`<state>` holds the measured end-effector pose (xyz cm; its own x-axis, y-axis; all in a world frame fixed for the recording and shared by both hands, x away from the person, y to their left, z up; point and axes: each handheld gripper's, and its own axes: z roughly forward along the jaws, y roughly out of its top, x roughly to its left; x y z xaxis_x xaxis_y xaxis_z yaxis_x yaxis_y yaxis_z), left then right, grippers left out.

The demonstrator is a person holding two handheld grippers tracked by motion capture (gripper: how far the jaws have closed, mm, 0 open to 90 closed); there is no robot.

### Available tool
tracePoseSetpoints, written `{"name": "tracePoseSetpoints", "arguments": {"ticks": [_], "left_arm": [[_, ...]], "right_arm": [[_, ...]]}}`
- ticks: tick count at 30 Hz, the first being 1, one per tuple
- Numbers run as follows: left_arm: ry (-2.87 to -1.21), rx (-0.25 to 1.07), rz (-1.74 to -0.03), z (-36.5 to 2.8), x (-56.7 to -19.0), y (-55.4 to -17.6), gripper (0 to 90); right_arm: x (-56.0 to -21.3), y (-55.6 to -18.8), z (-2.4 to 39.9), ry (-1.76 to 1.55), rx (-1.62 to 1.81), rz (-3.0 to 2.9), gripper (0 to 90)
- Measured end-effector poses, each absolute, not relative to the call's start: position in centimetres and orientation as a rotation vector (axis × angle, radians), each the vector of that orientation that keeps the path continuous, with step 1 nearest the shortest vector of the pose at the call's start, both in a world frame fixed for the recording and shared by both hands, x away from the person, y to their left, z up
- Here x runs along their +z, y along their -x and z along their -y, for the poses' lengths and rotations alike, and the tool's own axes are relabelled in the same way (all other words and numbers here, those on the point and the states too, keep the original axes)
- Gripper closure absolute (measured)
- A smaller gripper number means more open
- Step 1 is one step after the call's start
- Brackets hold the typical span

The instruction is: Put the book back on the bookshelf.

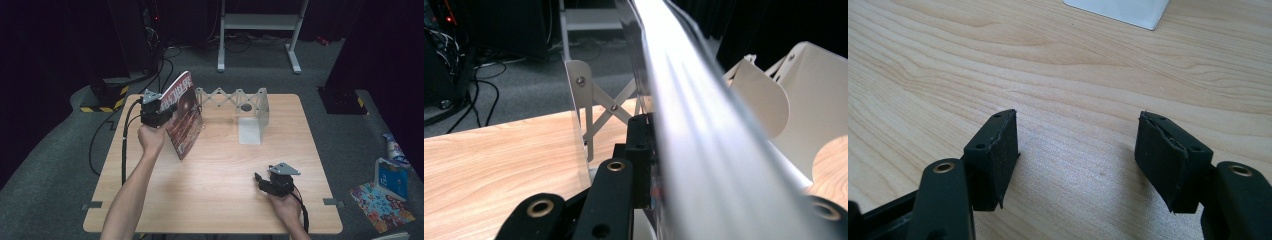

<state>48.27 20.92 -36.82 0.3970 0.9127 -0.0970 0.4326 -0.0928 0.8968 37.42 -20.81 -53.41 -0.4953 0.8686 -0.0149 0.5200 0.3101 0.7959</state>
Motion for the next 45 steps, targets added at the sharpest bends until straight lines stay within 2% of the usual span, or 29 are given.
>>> {"name": "tracePoseSetpoints", "arguments": {"ticks": [6, 11, 16, 20, 45], "left_arm": [[-1.692, 0.611, -1.190, -21.0, -35.5, -48.1, 78.0], [-1.763, 0.602, -1.219, -21.0, -34.7, -48.1, 77.9], [-1.779, 0.577, -1.237, -21.1, -34.3, -48.3, 82.9], [-1.801, 0.604, -1.217, -20.8, -33.8, -48.2, 83.7], [-1.725, 0.593, -1.258, -20.9, -34.2, -50.7, 83.7]], "right_arm": [[-53.4, -37.4, 20.8, -1.228, 1.047, -2.137, 33.7], [-53.4, -37.4, 20.8, -1.229, 1.047, -2.138, 33.7], [-53.4, -37.4, 20.8, -1.225, 1.047, -2.138, 33.7], [-53.4, -37.4, 20.8, -1.224, 1.047, -2.138, 33.7], [-53.4, -37.4, 20.8, -1.225, 1.046, -2.137, 33.7]]}}
